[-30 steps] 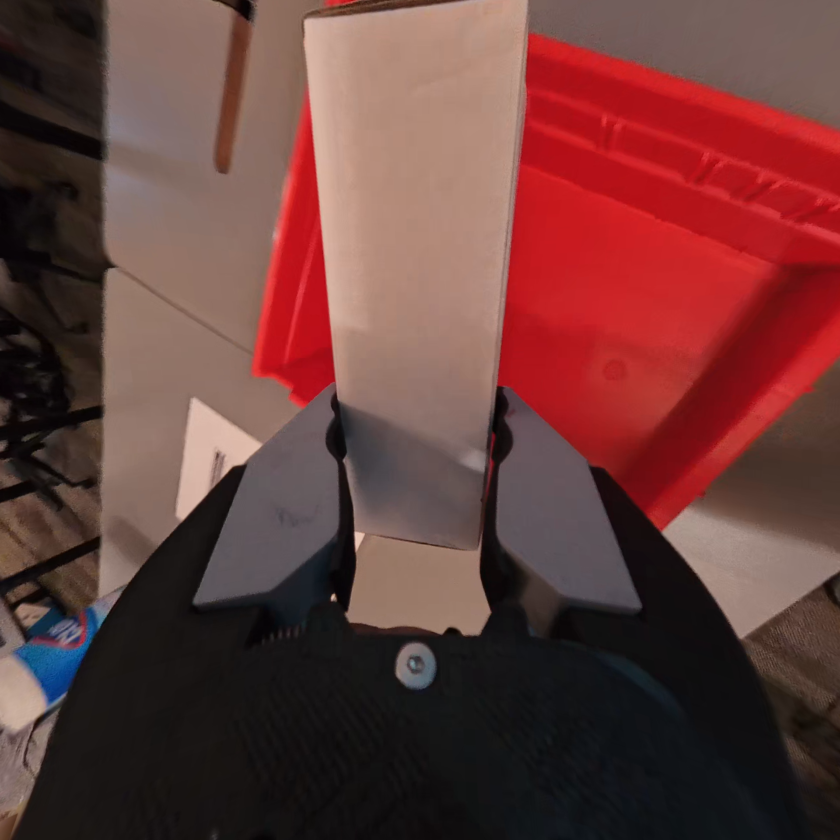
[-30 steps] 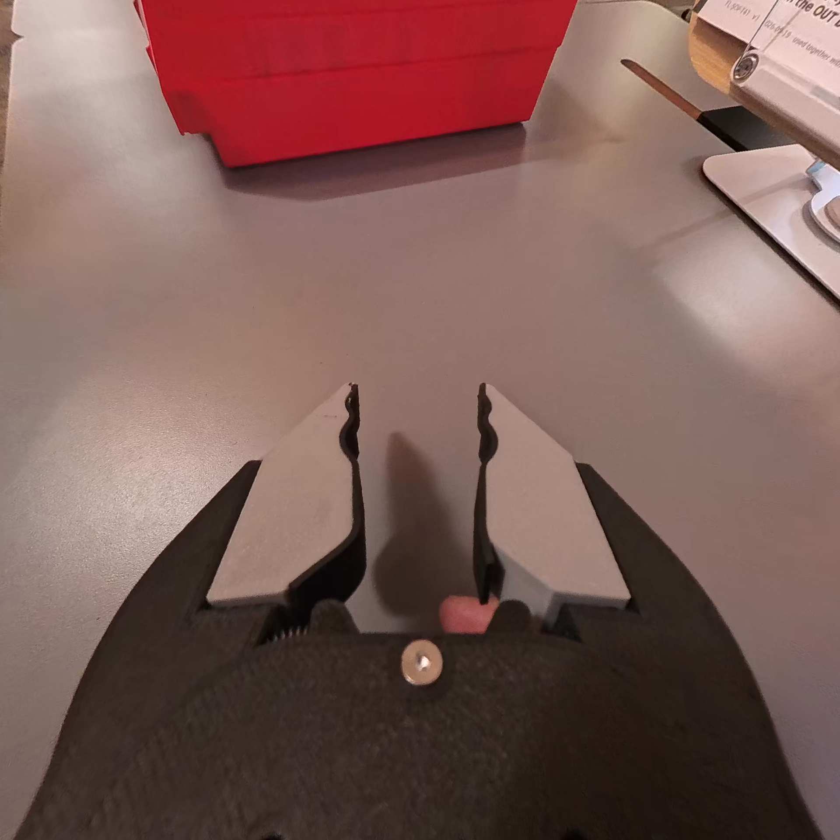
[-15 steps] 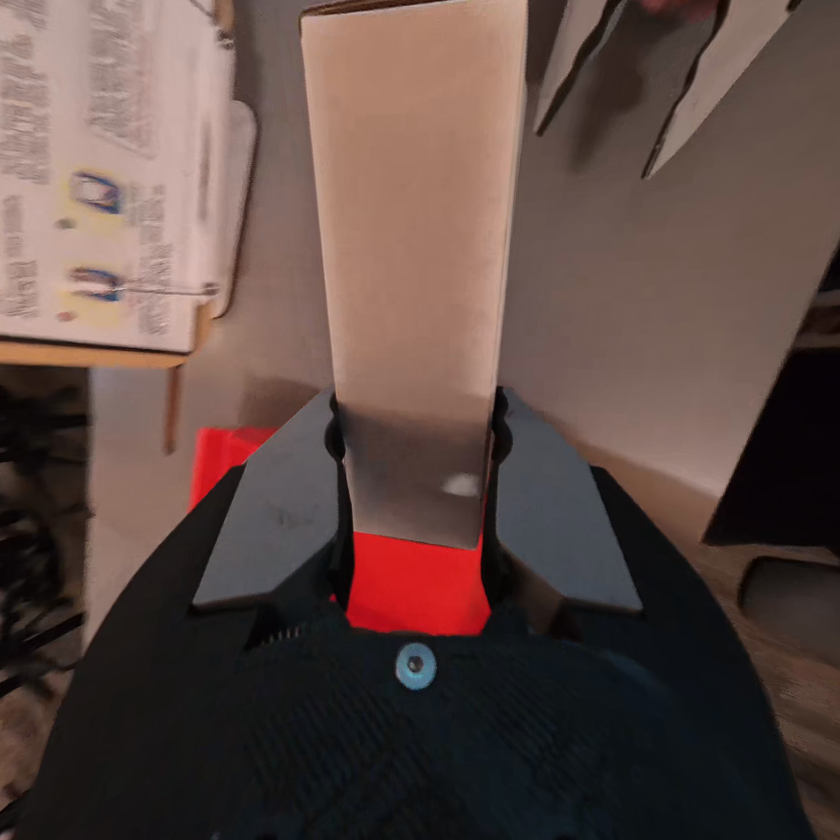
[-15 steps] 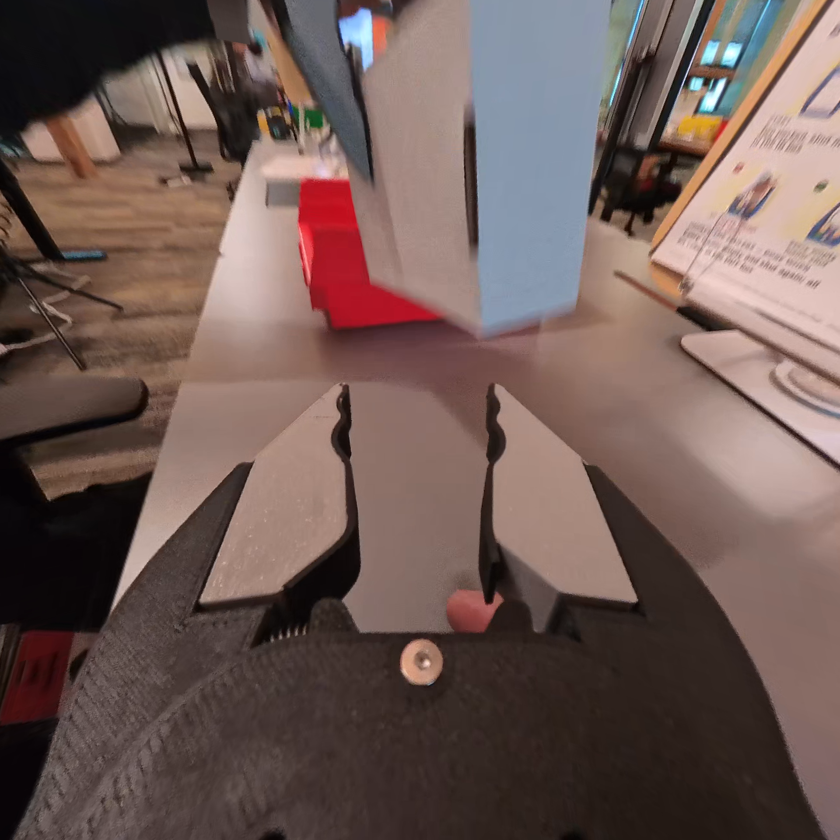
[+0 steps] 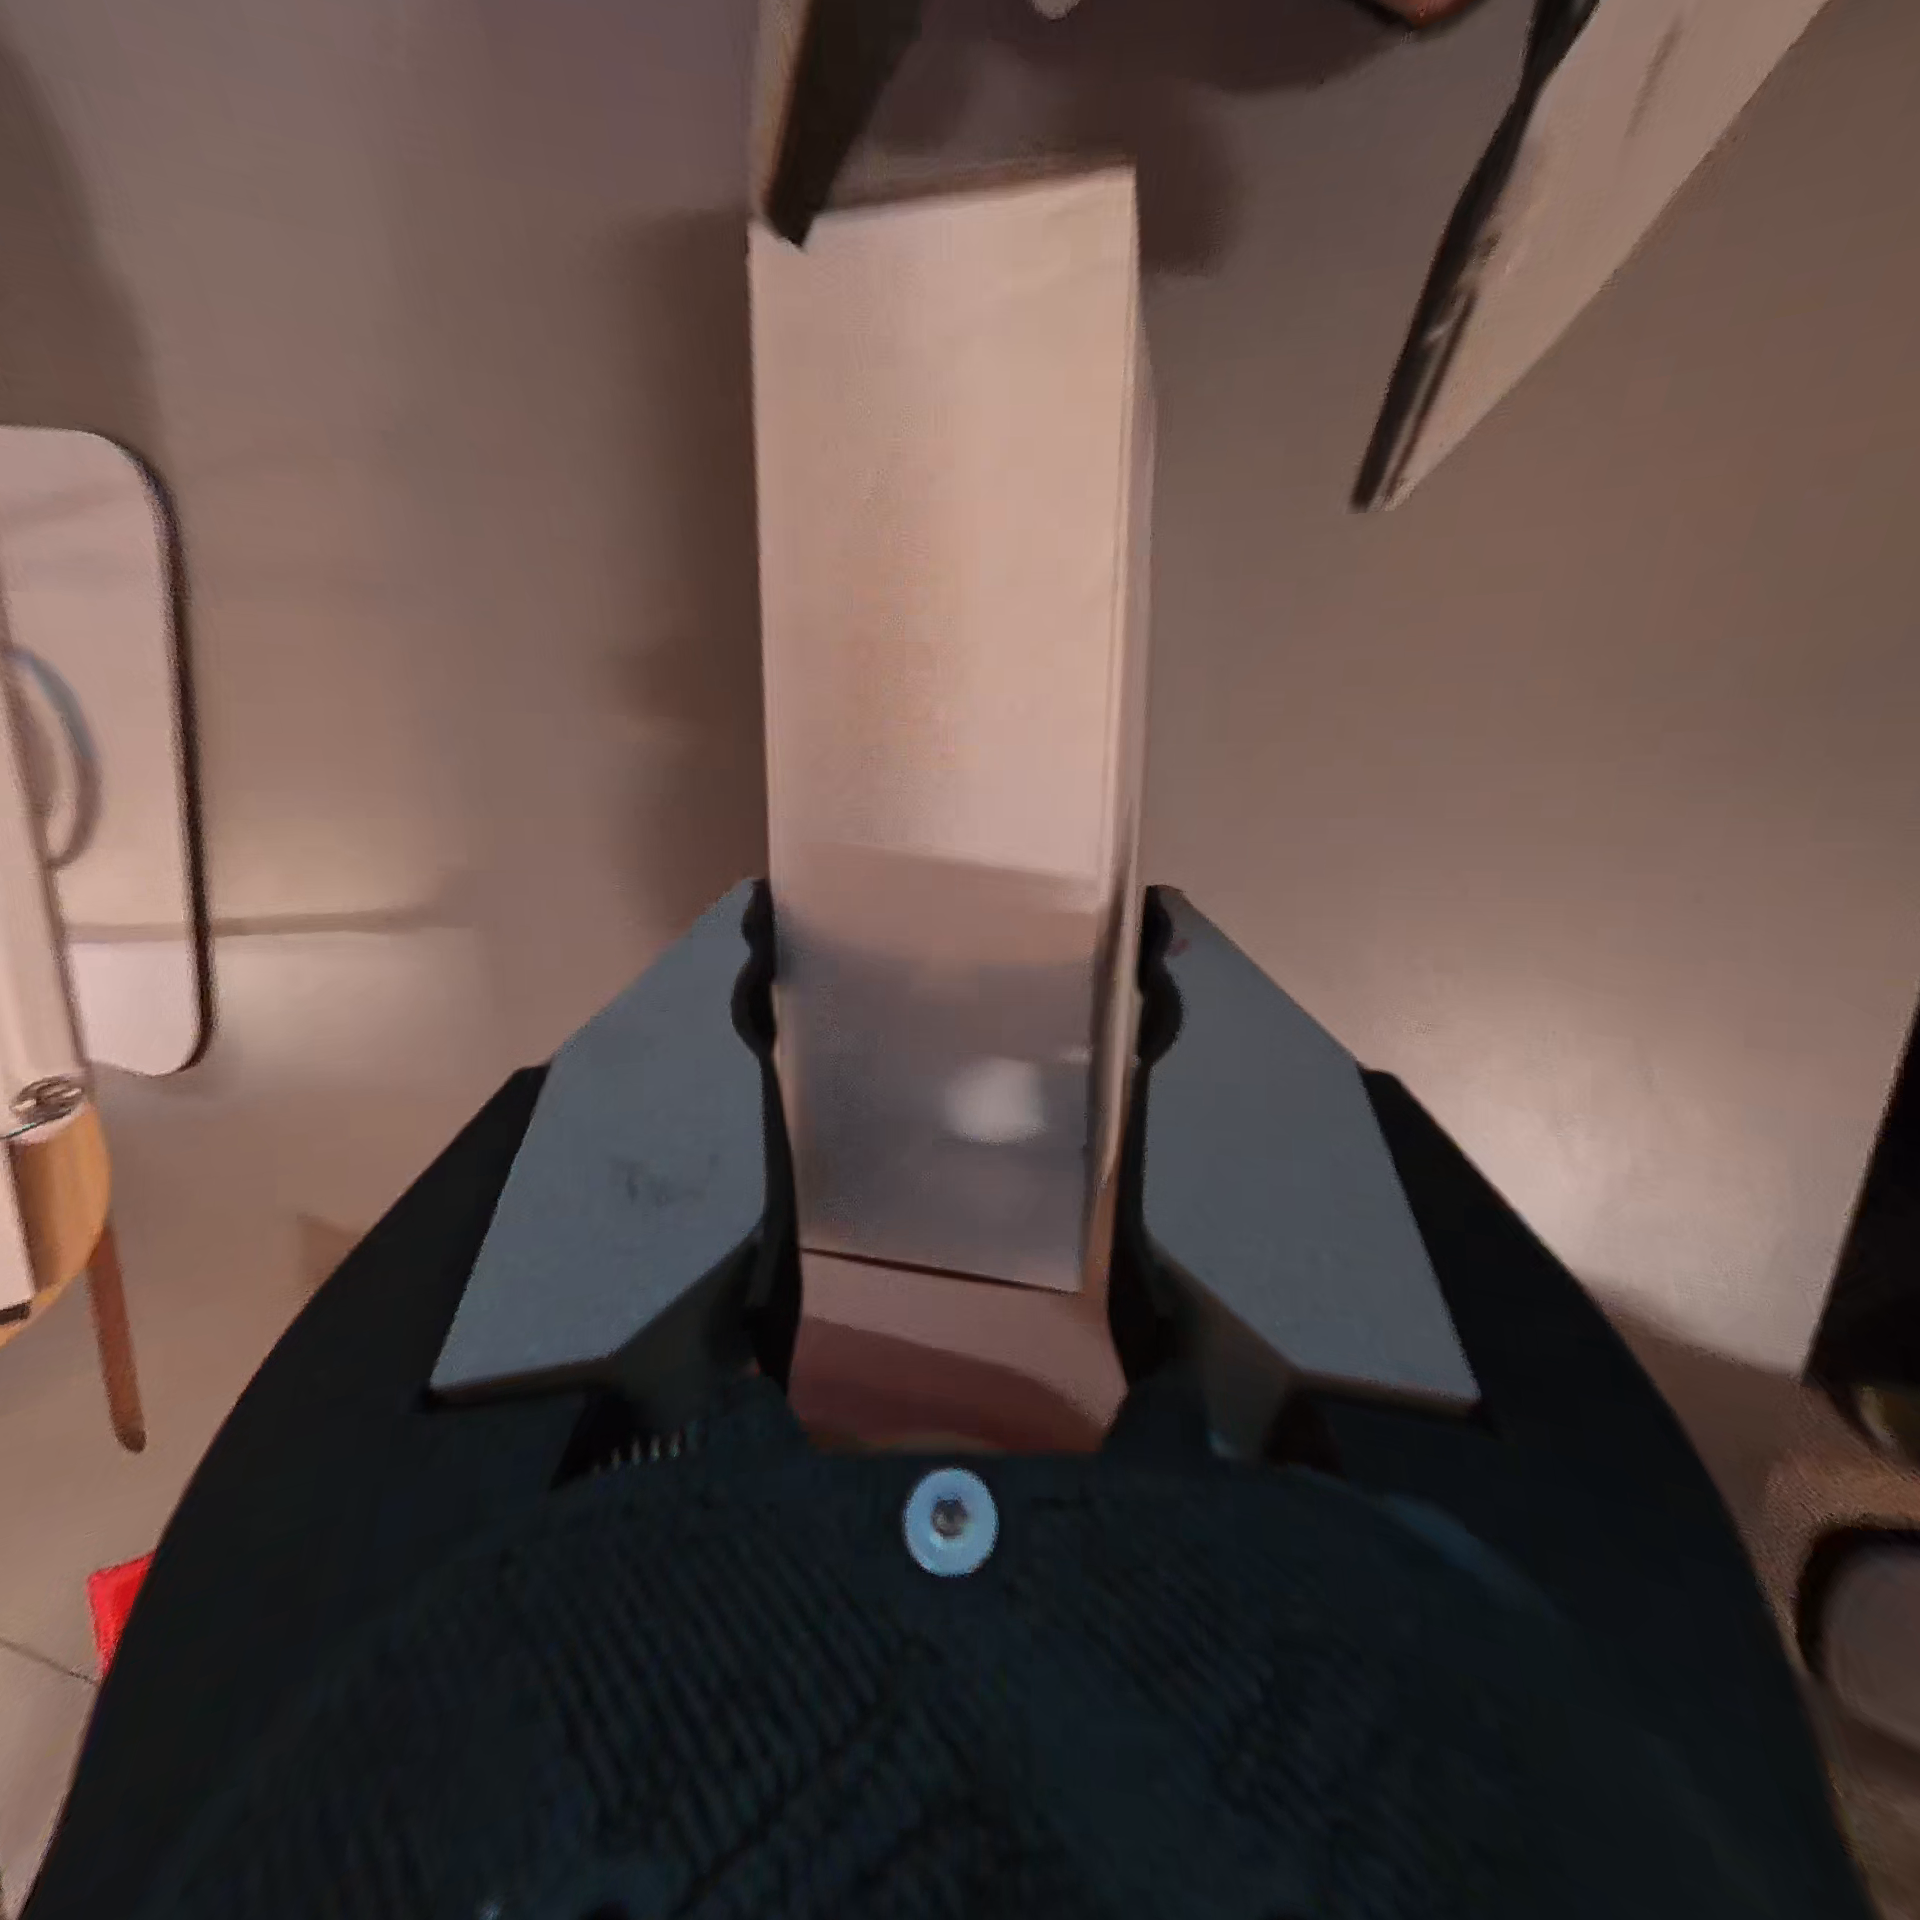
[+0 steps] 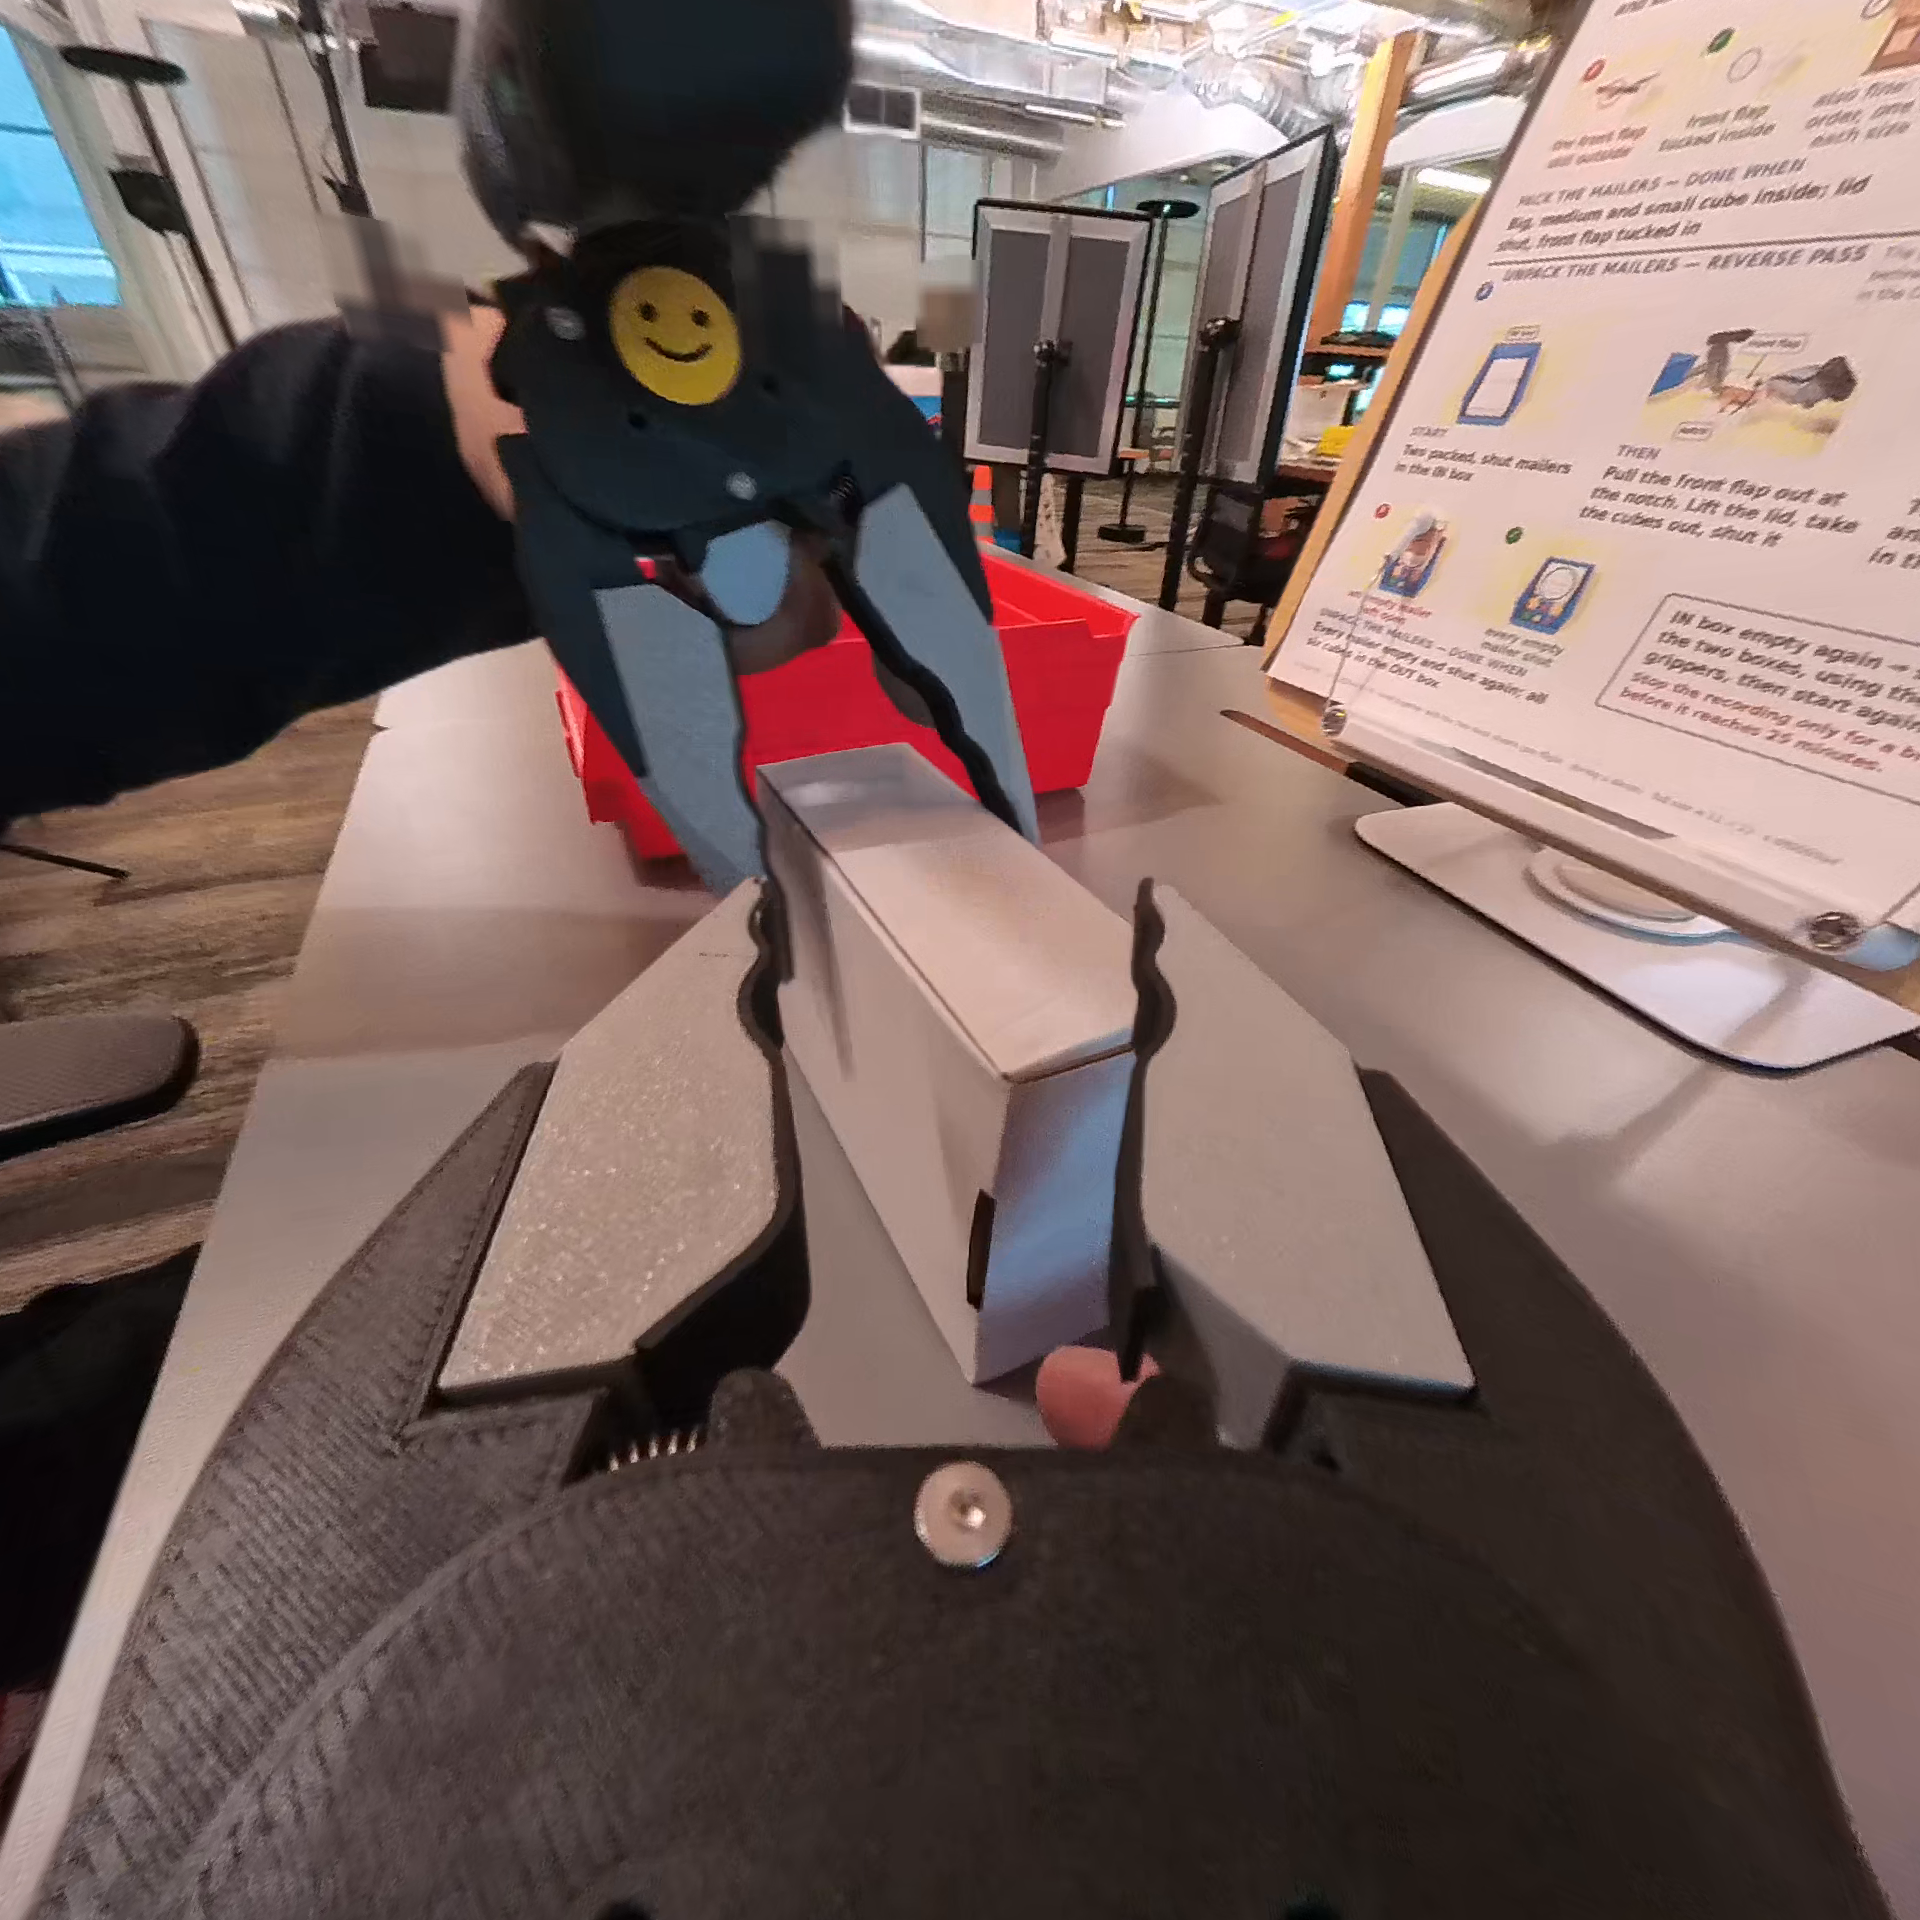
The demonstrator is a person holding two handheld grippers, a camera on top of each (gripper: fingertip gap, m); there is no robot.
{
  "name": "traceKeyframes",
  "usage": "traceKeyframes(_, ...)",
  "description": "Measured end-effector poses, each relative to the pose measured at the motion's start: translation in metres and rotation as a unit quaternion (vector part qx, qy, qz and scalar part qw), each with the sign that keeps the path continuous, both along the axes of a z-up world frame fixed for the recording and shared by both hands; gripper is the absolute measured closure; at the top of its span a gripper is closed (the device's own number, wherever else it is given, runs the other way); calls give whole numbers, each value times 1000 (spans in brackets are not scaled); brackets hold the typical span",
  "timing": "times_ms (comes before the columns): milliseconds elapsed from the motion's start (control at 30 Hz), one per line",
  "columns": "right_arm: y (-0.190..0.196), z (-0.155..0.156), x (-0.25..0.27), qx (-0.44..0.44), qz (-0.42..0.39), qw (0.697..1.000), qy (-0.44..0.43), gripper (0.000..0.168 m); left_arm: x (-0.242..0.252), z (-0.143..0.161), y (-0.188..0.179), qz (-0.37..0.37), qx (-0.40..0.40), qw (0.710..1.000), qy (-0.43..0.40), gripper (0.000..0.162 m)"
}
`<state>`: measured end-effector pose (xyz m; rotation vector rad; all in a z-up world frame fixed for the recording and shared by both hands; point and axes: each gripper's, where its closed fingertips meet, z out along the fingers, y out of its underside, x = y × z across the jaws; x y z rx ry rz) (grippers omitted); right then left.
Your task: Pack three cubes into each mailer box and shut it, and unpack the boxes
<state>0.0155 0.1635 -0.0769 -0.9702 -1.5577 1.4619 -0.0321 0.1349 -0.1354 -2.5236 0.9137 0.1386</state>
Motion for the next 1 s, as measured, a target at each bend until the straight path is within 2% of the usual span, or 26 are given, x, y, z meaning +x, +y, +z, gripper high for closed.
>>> traceKeyframes(67, 4, 3, 0, 4, -15, 1000, 9, 101, 11, 12, 0, 13, 61, 997, -39, 85)
traceKeyframes(133, 8, 6, 0, -2, -23, 1000, 14, 99, 19, 24, -3, 38, 133, 986, -93, 89)
traceKeyframes(233, 13, 6, -1, -20, -26, 999, 9, 92, 0, 33, -9, 134, 237, 954, -123, 88)
traceKeyframes(300, 15, 3, -3, -23, -29, 999, 1, 89, -15, 31, -14, 201, 276, 927, -156, 87)
traceKeyframes(367, 17, -1, -4, -16, -35, 999, -5, 88, -13, 30, -18, 229, 295, 903, -212, 75)
traceKeyframes(433, 18, -7, -7, -6, -40, 999, -17, 85, -10, 33, -26, 237, 312, 891, -230, 71)
traceKeyframes(533, 18, -15, -11, 0, -43, 999, -31, 82, -19, 29, -34, 247, 328, 890, -197, 69)
traceKeyframes(633, 18, -21, -16, -2, -45, 998, -37, 84, -27, 10, -36, 253, 318, 897, -173, 56)
traceKeyframes(700, 16, -29, -19, 3, -39, 998, -54, 85, -26, -2, -33, 244, 300, 905, -175, 59)
traceKeyframes(733, 11, -32, -19, 10, -28, 998, -62, 91, -26, -6, -31, 240, 294, 909, -172, 67)
traceKeyframes(767, 8, -35, -19, 18, -22, 998, -64, 89, -30, -9, -27, 243, 298, 909, -164, 78)
traceKeyframes(800, 7, -36, -19, 32, -25, 997, -63, 89, -30, -11, -23, 240, 301, 908, -165, 81)
traceKeyframes(900, 10, -38, -15, 67, -37, 995, -66, 93, -31, -16, -13, 250, 308, 897, -193, 76)
traceKeyframes(1000, -1, -38, -7, 66, -11, 995, -73, 95, -30, -21, -9, 266, 300, 887, -230, 63)
